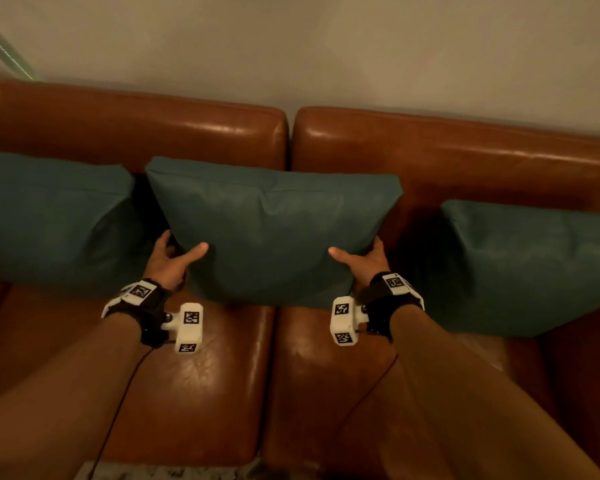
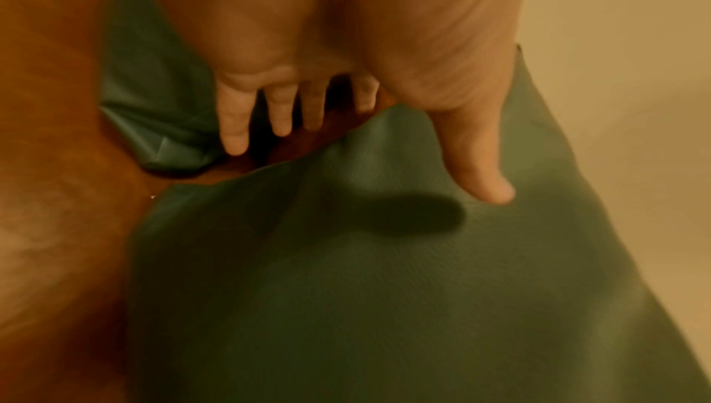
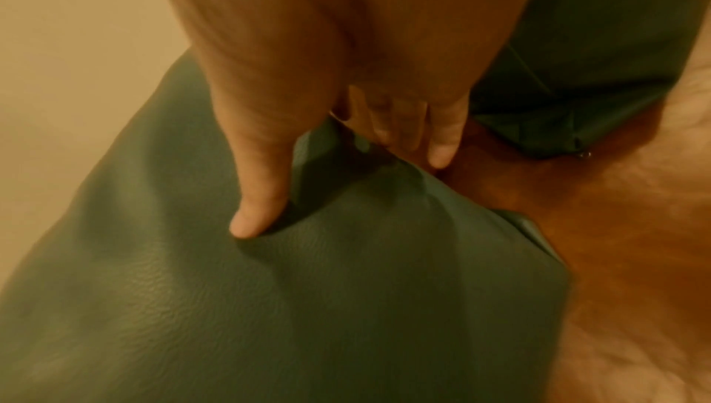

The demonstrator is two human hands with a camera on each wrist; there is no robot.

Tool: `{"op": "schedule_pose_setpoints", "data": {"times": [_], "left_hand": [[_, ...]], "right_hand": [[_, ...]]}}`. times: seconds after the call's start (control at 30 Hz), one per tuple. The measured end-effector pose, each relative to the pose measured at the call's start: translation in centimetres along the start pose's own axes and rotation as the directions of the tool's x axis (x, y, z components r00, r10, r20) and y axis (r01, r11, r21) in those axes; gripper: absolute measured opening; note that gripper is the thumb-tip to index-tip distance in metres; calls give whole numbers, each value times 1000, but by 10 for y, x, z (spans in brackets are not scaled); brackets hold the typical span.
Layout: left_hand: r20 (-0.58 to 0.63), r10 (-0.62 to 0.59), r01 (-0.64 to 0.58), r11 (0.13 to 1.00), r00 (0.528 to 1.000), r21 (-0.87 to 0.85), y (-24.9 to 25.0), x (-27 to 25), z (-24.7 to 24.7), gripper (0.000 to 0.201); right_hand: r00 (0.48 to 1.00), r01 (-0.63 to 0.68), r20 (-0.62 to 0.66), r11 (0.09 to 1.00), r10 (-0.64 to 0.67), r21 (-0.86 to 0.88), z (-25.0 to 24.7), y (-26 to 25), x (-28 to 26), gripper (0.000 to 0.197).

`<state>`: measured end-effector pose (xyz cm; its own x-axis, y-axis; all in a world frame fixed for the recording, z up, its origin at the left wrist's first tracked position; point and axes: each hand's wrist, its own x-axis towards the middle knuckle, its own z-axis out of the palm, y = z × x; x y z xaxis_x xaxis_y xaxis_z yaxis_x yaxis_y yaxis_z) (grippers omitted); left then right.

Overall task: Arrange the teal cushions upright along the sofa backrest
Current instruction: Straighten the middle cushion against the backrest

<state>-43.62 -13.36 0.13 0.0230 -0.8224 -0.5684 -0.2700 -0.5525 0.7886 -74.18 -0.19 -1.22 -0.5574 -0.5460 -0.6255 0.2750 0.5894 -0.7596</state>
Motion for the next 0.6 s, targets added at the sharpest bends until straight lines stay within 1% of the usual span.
{"op": "schedule_pose_setpoints", "data": {"times": [0.1, 0.17, 0.2, 0.23, 0.3, 0.37, 0.43, 0.5, 0.6], "left_hand": [[73, 46, -46, 999, 996, 2, 0, 17, 0, 85], [76, 35, -36, 999, 996, 4, -4, 25, 4, 84], [71, 21, -20, 1000, 997, -12, -6, 24, 7, 80], [61, 7, -5, 1000, 998, -23, -8, 24, 11, 78], [39, 0, 1, 1000, 999, -23, -11, 24, 17, 78], [23, 0, 0, 1000, 1000, -25, -11, 22, 18, 78], [11, -8, 8, 1000, 1000, -10, -8, 20, 18, 80], [0, 12, -12, 1000, 1000, 2, -5, 21, 20, 79], [18, 26, -26, 1000, 999, -11, -1, 19, 28, 67]], "right_hand": [[999, -2, 44, 999, 0, 39, 5, 8, 6, 141], [998, 3, 68, 998, -7, 58, 7, 14, 10, 147], [997, 13, 70, 997, -18, 71, 9, 16, 9, 143], [998, 27, 62, 997, -32, 78, 10, 15, 4, 133], [997, 61, 34, 994, -64, 87, 10, 14, -3, 107], [996, 86, 23, 992, -89, 94, 9, 16, -4, 89], [995, 95, 16, 990, -98, 105, 9, 19, -3, 83], [997, 78, 13, 990, -80, 118, 9, 20, -3, 83], [999, 54, -8, 989, -53, 136, 5, 23, -4, 83]]}}
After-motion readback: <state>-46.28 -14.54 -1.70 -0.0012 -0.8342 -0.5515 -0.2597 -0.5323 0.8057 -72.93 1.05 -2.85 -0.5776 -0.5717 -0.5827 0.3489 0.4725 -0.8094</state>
